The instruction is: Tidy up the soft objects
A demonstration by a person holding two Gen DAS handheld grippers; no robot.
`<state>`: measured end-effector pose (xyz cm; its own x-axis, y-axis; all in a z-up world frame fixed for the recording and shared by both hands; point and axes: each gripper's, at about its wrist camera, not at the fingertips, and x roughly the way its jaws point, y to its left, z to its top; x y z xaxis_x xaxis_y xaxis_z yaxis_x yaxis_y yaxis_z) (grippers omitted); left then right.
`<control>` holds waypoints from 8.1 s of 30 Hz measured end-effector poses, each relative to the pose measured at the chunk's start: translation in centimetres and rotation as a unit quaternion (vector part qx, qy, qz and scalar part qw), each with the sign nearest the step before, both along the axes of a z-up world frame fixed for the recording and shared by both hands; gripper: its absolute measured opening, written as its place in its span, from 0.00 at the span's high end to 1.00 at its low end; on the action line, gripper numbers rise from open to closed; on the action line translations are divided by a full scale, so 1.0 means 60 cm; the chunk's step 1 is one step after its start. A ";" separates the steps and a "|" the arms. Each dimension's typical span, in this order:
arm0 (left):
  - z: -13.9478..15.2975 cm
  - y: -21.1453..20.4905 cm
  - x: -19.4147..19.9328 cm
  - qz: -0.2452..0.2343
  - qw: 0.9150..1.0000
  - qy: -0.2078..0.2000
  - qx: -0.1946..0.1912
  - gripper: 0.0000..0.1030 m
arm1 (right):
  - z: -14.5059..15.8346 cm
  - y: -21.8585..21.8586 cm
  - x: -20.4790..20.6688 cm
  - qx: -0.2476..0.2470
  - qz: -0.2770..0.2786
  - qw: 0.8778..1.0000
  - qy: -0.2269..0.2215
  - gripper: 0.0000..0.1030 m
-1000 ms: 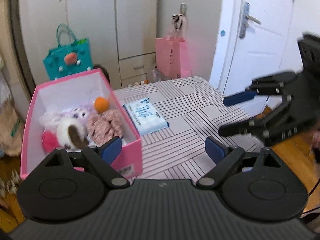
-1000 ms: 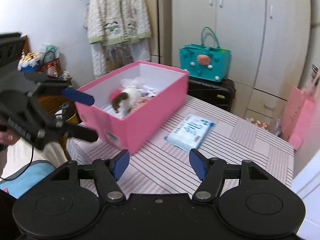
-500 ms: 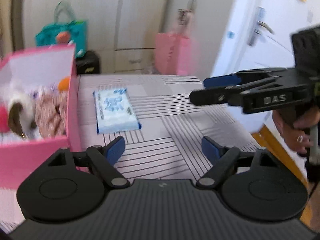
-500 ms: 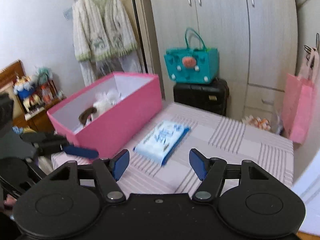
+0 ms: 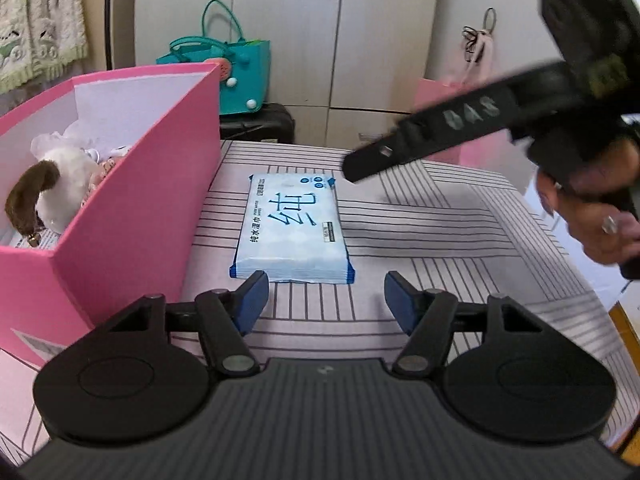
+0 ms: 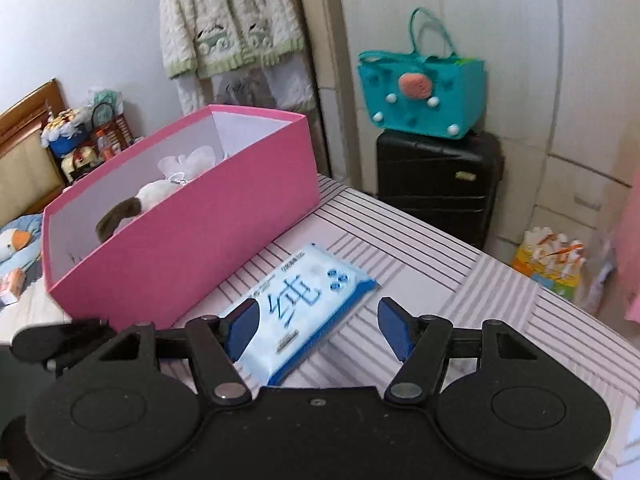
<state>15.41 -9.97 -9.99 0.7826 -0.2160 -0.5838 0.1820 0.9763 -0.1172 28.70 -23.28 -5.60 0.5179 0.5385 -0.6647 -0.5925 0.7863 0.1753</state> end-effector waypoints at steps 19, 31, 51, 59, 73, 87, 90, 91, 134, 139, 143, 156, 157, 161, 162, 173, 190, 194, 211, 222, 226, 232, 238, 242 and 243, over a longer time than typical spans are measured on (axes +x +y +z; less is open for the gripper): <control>-0.034 0.000 0.038 0.066 0.998 0.003 -0.023 0.39 | -0.088 0.034 0.174 0.061 0.023 0.992 0.111 0.49; -0.034 0.008 0.038 0.036 0.996 0.007 -0.076 0.42 | -0.086 -0.009 0.116 0.060 0.012 0.990 0.130 0.73; -0.034 0.004 0.066 -0.006 0.990 0.062 -0.126 0.60 | -0.094 -0.117 -0.073 0.052 -0.120 0.989 0.066 0.77; -0.038 0.012 0.070 -0.009 0.980 0.088 -0.178 0.61 | -0.109 -0.123 -0.091 0.075 -0.134 0.987 0.037 0.66; -0.005 0.014 0.033 -0.068 0.986 0.023 -0.149 0.63 | -0.108 -0.103 -0.174 0.132 -0.159 0.978 0.013 0.54; 0.024 0.061 -0.027 -0.146 0.981 0.069 -0.107 0.67 | -0.080 -0.050 -0.288 0.154 -0.204 0.966 0.040 0.41; 0.022 0.082 -0.034 -0.156 0.977 0.086 -0.113 0.68 | -0.063 -0.036 -0.309 0.145 -0.196 0.969 0.034 0.41; 0.022 0.088 -0.036 -0.159 0.976 0.093 -0.116 0.68 | -0.058 -0.030 -0.315 0.140 -0.191 0.971 0.033 0.40; 0.190 0.365 -0.180 -0.121 0.983 0.061 -0.124 0.68 | 0.119 0.201 -0.349 0.110 0.012 0.992 0.052 0.41; 0.210 0.373 -0.153 -0.114 0.986 0.032 -0.121 0.68 | 0.148 0.214 -0.326 0.111 0.016 0.994 0.009 0.41; 0.219 0.380 -0.116 -0.101 0.987 0.018 -0.126 0.68 | 0.163 0.230 -0.293 0.104 0.015 0.994 -0.027 0.41; 0.193 0.390 0.042 -0.074 0.987 0.001 -0.142 0.68 | 0.165 0.262 -0.154 0.080 0.001 0.992 -0.093 0.45; 0.186 0.390 0.053 -0.071 0.987 0.004 -0.143 0.68 | 0.162 0.266 -0.142 0.071 -0.001 0.993 -0.093 0.49; 0.156 0.398 0.109 -0.046 0.989 0.026 -0.140 0.68 | 0.149 0.284 -0.099 0.039 0.006 0.994 -0.099 0.69; 0.151 0.401 0.121 -0.043 0.988 0.031 -0.143 0.68 | 0.143 0.286 -0.085 0.035 0.004 0.994 -0.099 0.75; 0.125 0.399 0.208 0.004 0.989 0.057 -0.139 0.68 | 0.095 0.305 -0.006 0.016 -0.035 0.996 -0.086 0.79; 0.180 0.363 0.119 -0.008 0.996 -0.009 -0.088 0.63 | 0.078 0.219 -0.073 0.101 -0.102 0.989 -0.035 0.75; 0.188 0.345 0.083 -0.007 0.996 -0.028 -0.082 0.59 | 0.089 0.210 -0.137 0.119 -0.096 0.987 -0.054 0.72; 0.195 0.268 -0.092 -0.002 0.995 -0.095 -0.041 0.45 | 0.095 0.158 -0.303 0.062 -0.190 0.973 -0.117 0.46; 0.190 0.257 -0.166 0.021 0.992 -0.121 -0.030 0.31 | 0.121 0.152 -0.400 0.028 -0.227 0.957 -0.175 0.28; 0.195 0.253 -0.177 0.024 0.990 -0.136 -0.018 0.22 | 0.119 0.142 -0.415 0.035 -0.245 0.953 -0.173 0.28; 0.190 0.241 -0.189 0.024 0.988 -0.152 -0.007 0.00 | 0.103 0.143 -0.429 0.019 -0.262 0.950 -0.169 0.02; 0.179 0.232 -0.189 0.053 0.988 -0.144 0.033 0.00 | 0.097 0.138 -0.428 0.015 -0.298 0.944 -0.142 0.00; 0.181 0.235 -0.191 0.087 0.987 -0.129 0.036 0.00 | 0.100 0.134 -0.434 0.005 -0.308 0.942 -0.135 0.00; 0.181 0.236 -0.195 0.088 0.987 -0.132 0.037 0.00 | 0.102 0.132 -0.441 0.006 -0.313 0.939 -0.143 0.00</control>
